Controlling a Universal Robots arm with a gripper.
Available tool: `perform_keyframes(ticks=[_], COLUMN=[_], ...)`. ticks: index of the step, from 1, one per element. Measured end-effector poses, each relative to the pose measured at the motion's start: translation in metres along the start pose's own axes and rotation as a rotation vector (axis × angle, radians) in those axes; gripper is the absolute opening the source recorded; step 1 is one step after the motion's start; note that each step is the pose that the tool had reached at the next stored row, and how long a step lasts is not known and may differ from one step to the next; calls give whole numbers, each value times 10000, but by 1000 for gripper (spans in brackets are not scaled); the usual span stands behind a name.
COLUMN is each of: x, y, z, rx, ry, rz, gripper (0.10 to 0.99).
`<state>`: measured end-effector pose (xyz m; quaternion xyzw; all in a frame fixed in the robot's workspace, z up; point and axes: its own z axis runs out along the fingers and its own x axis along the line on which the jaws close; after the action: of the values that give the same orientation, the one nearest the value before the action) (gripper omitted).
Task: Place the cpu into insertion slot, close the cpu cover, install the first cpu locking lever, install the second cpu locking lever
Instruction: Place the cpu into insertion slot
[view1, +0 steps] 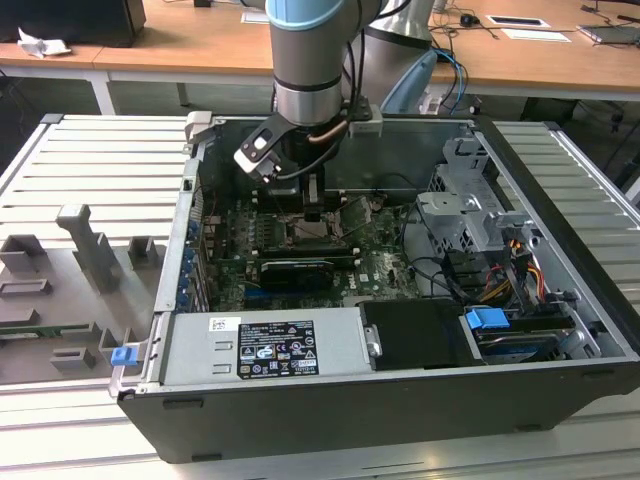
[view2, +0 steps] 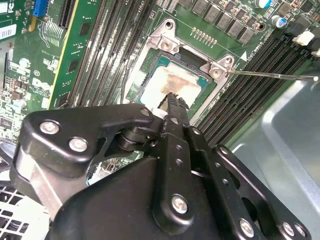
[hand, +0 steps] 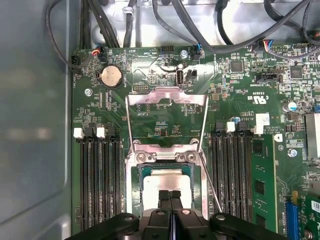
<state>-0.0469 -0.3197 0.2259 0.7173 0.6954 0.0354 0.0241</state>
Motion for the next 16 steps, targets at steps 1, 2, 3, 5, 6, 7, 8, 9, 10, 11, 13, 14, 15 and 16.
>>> perform_keyframes(ticks=[1,2,3,5,6,7,8,9,10,11,13,14,15,16], x=[0,0,0,0,0,0,0,1,1,1,0,0,0,1], y=[0,0,1,1,1,1,2,2,2,2,3,3,3,3], z=[-3,-5,-7,-12,-14,-16,-20,-23,-24,-27,-31,-34,-37,-39], rx=[-1,0,0,0,0,0,0,-1,-1,0,1,1,1,0], ry=[1,0,-1,0,-1,-1,-1,1,1,0,-1,-2,-2,0], rz=[1,1,0,1,1,0,0,0,1,1,0,0,1,1], gripper=[106,106,106,106,106,106,106,106,106,106,106,106,106,106])
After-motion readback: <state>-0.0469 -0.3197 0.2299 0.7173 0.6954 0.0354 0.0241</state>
